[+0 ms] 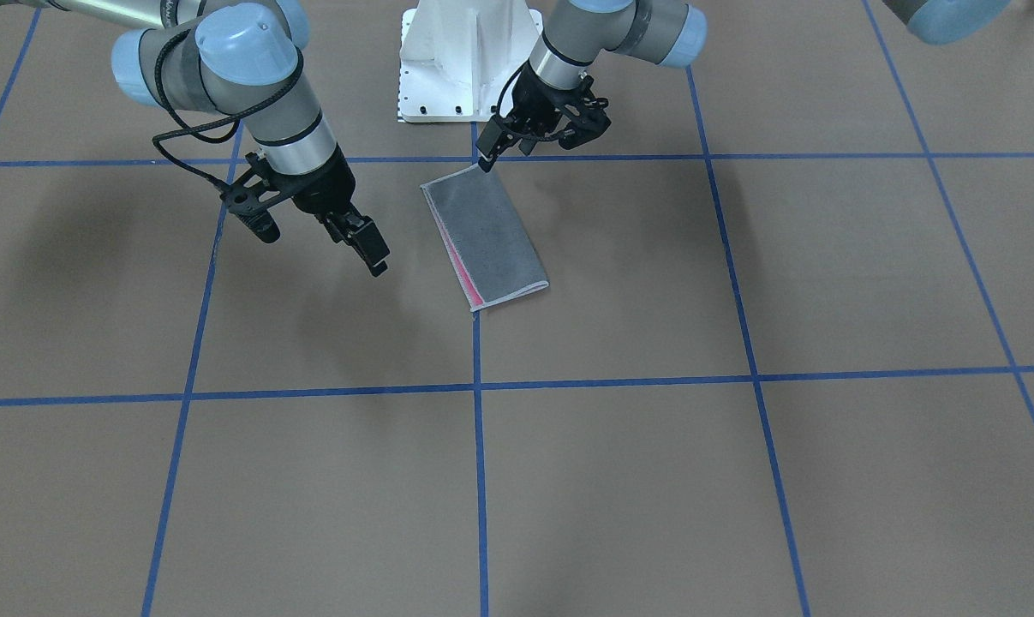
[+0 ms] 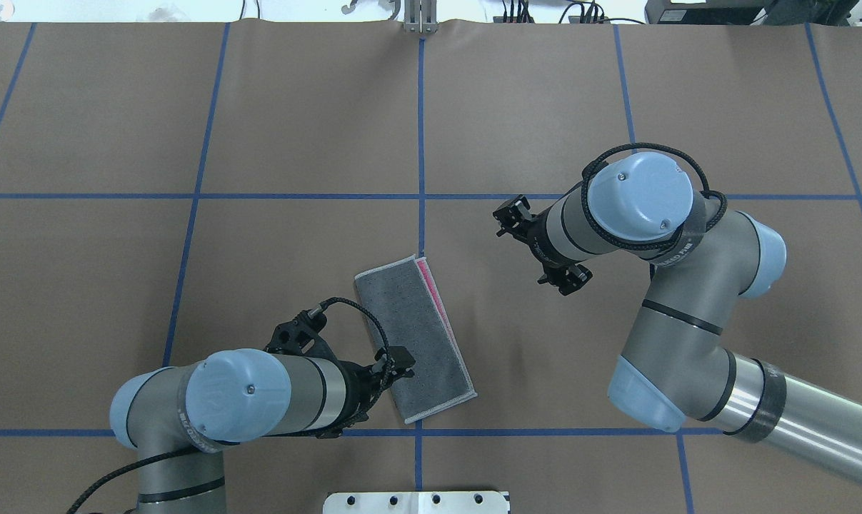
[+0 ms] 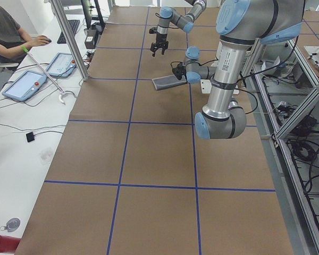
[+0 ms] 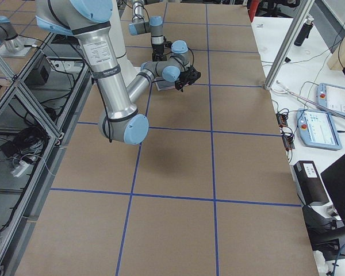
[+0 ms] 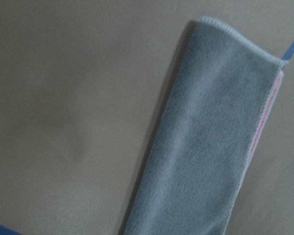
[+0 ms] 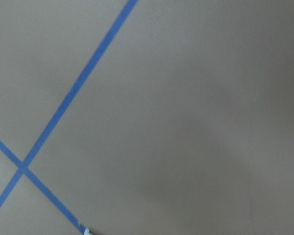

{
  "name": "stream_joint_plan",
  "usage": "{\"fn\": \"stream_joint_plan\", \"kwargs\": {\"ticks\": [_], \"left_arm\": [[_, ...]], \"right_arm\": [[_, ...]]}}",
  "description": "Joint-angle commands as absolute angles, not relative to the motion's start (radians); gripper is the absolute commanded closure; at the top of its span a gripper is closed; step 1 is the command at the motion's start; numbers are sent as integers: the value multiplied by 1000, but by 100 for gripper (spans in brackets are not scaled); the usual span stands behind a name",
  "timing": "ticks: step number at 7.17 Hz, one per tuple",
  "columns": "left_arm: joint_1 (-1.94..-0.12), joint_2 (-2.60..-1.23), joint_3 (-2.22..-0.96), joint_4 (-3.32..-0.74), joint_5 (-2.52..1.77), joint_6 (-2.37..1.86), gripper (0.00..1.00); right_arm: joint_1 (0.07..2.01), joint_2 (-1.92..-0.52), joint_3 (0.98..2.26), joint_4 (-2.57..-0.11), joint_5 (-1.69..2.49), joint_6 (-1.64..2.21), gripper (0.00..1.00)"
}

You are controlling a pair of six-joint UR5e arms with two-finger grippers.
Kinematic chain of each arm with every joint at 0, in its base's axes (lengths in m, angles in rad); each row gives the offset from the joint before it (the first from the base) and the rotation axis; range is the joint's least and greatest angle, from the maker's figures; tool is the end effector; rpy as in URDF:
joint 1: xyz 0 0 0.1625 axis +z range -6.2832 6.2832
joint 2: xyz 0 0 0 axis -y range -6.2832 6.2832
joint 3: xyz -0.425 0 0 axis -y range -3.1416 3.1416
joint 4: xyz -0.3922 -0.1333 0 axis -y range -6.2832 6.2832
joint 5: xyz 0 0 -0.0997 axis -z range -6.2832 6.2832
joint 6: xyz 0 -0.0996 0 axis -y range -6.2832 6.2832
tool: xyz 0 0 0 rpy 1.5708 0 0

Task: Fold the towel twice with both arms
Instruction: 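Release the towel with the right gripper while the left gripper moves to its near end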

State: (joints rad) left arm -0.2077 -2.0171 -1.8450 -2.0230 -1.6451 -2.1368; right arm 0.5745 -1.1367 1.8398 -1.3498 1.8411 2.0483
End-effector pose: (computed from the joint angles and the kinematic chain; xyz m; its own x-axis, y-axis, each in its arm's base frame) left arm 0.5693 -0.2487 0.2337 0.2458 -0.5983 -0.7626 0.3205 0.7927 -0.5186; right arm -0.4580 -0.4236 0.2728 0.2908 0.7158 0.6349 -0.5387 0.6709 -0.5097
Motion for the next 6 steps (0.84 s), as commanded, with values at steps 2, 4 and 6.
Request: {"fn": "stream_joint_plan", "kwargs": {"ticks": [2,4,6], "left_arm": [[-161,-2026,-1807,-2026,-1575,-2131,18],[-161,-2046,-1795,-2026,-1574,-2132,29],[-161,-2052,-1786,-2028,-1574,-2131,31]], "right_arm": [[577,-1150,1832,-1350,1839,2039,0],[577,-1152,1822,-1350,1838,2037,0],[575,-1152,1819,-1350,1838,2037,0]]}}
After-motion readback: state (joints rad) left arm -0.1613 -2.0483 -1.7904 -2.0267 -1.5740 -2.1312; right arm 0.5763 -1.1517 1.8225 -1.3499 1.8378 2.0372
